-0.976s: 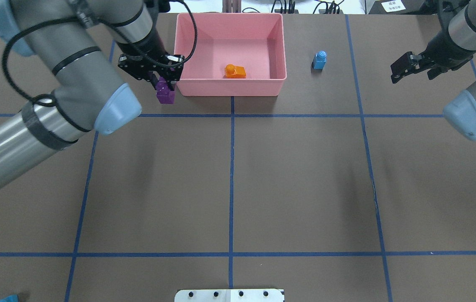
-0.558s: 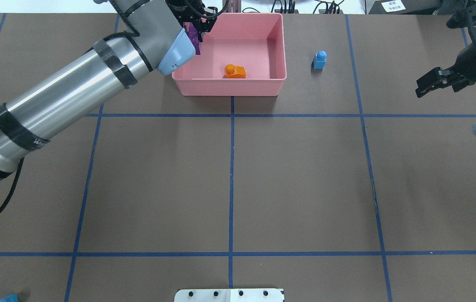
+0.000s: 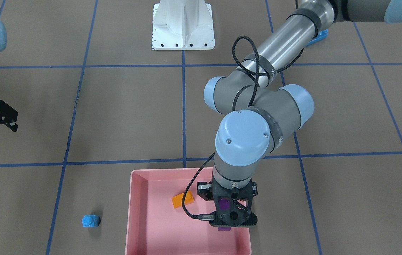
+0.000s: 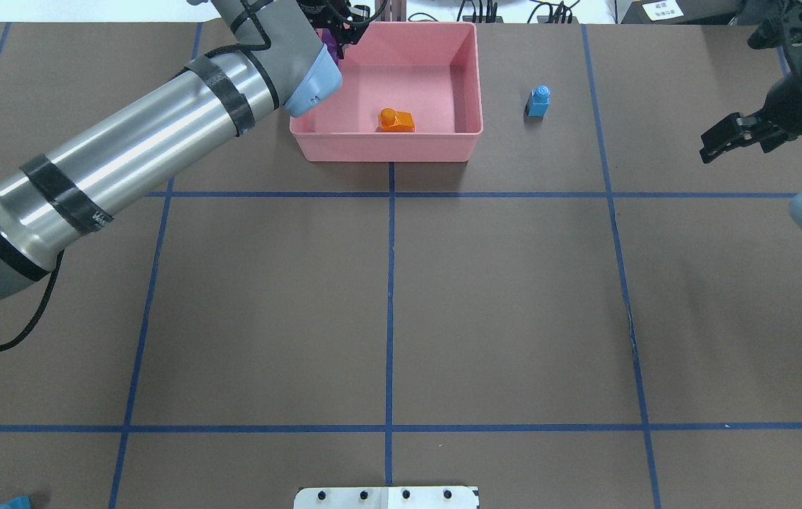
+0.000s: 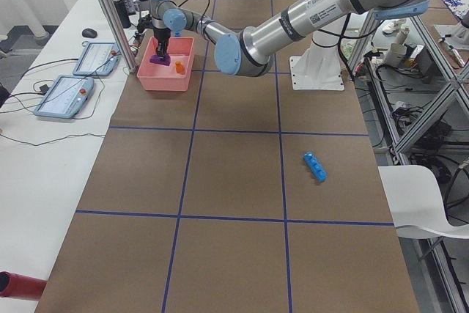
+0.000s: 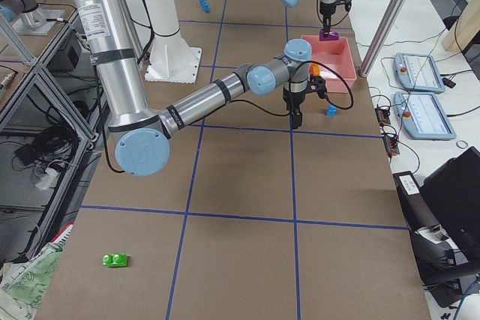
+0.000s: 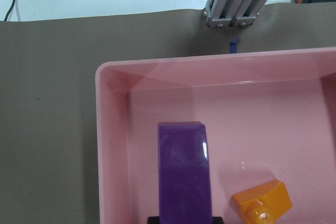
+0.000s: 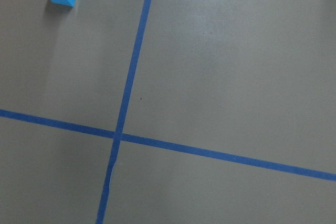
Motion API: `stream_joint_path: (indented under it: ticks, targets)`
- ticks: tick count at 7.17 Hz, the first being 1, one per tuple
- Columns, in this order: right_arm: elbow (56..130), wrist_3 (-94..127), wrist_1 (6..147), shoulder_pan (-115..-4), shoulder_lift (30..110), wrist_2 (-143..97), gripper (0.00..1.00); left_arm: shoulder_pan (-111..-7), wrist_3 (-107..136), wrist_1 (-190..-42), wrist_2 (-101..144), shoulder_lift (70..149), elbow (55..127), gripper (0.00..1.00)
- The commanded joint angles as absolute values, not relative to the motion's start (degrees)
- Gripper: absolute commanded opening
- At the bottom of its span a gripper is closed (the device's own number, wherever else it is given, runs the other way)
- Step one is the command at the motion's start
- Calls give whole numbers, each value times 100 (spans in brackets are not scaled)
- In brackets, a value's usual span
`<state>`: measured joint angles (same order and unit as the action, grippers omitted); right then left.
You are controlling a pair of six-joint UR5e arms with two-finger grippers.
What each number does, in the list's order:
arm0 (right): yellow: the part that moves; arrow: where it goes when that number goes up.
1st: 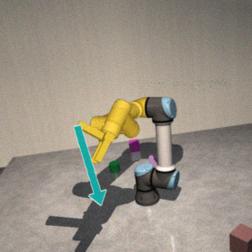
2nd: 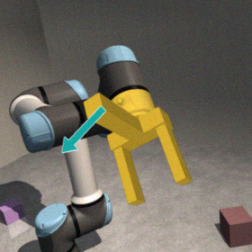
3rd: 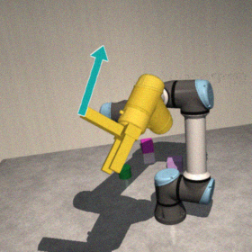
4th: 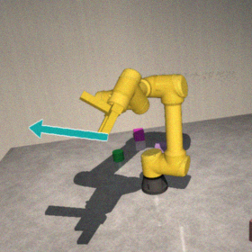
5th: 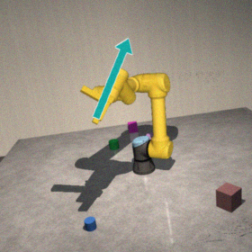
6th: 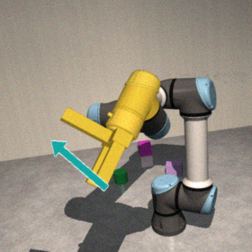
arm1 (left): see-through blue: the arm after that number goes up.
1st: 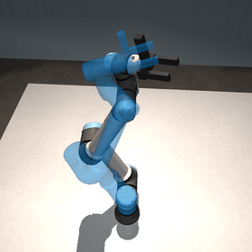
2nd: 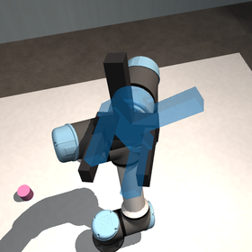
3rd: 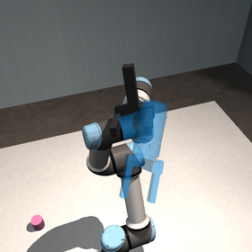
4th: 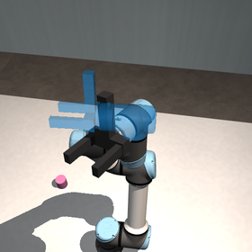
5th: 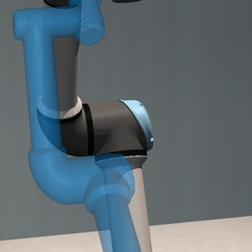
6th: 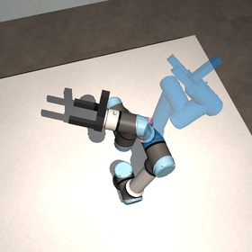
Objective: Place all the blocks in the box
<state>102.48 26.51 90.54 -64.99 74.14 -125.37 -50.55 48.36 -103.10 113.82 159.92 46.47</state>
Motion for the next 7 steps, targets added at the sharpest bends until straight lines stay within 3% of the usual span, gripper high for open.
stream_joint_path:
  ticks: [1, 2, 4, 7]
  targets:
    - [9609, 2680, 9044, -6486, 6875, -12533, 100, -4817, 4834, -10362, 10925, 16031, 4544, 79]
    - [9198, 2689, 9044, -6486, 6499, -12533, 100, -4703, 4825, -10397, 10916, 16031, 4553, 100]
    - [8537, 2698, 9044, -6478, 5883, -12533, 100, -4737, 4616, -10406, 10942, 16031, 4614, 100]
    - [6626, 2890, 8564, -6451, 4426, -12551, 100, -5403, 3521, -9559, 12047, 15822, 5348, 99]
